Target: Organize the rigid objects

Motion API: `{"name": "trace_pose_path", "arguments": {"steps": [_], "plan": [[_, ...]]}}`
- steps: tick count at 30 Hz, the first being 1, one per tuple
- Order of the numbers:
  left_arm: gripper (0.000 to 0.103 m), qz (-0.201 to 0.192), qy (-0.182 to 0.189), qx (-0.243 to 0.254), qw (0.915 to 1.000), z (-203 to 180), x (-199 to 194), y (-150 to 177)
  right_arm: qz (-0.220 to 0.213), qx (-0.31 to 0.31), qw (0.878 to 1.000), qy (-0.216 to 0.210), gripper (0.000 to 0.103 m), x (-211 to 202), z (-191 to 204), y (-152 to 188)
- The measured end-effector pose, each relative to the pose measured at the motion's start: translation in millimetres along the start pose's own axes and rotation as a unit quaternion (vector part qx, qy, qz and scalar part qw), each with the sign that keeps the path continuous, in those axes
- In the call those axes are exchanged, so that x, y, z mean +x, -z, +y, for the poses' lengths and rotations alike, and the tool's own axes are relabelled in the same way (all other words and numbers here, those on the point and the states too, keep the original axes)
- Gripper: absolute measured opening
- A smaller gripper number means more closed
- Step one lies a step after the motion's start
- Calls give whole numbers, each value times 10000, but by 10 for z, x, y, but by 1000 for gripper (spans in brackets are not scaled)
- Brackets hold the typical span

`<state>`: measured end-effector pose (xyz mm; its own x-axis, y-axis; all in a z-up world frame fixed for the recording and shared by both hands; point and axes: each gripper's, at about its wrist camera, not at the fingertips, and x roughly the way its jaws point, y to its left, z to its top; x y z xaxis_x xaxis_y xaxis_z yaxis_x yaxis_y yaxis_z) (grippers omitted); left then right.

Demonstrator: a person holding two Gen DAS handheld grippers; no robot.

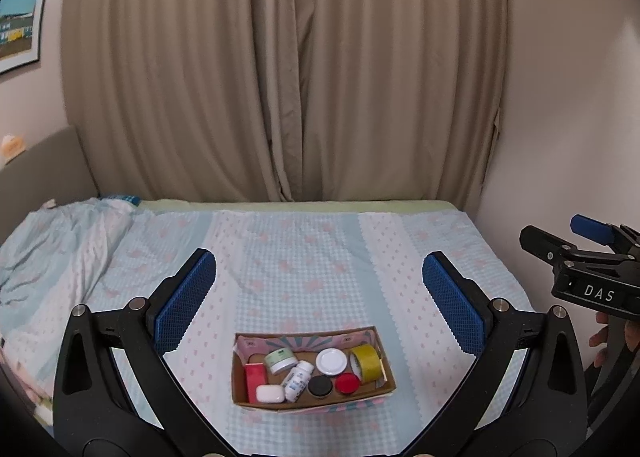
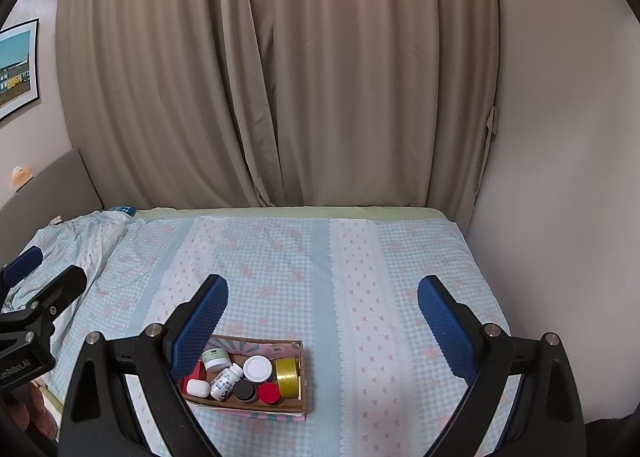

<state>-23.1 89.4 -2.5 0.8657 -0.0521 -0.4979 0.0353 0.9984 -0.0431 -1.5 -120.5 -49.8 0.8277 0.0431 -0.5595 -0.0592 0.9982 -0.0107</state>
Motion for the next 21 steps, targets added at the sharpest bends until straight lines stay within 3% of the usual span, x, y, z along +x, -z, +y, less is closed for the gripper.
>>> {"name": "trace_pose_path", "arguments": {"steps": [9, 17, 21], "plan": [[103, -148, 78, 143, 9998, -64, -33, -3, -26, 43, 10000, 45, 95, -24, 1, 20], [103, -587, -350, 425, 9968, -232, -163, 3, -42, 80, 10000, 33, 95, -18, -24, 54], [103, -454, -133, 311, 9984, -287, -92, 64, 77, 84, 9999, 19, 95, 29, -70, 63]]}}
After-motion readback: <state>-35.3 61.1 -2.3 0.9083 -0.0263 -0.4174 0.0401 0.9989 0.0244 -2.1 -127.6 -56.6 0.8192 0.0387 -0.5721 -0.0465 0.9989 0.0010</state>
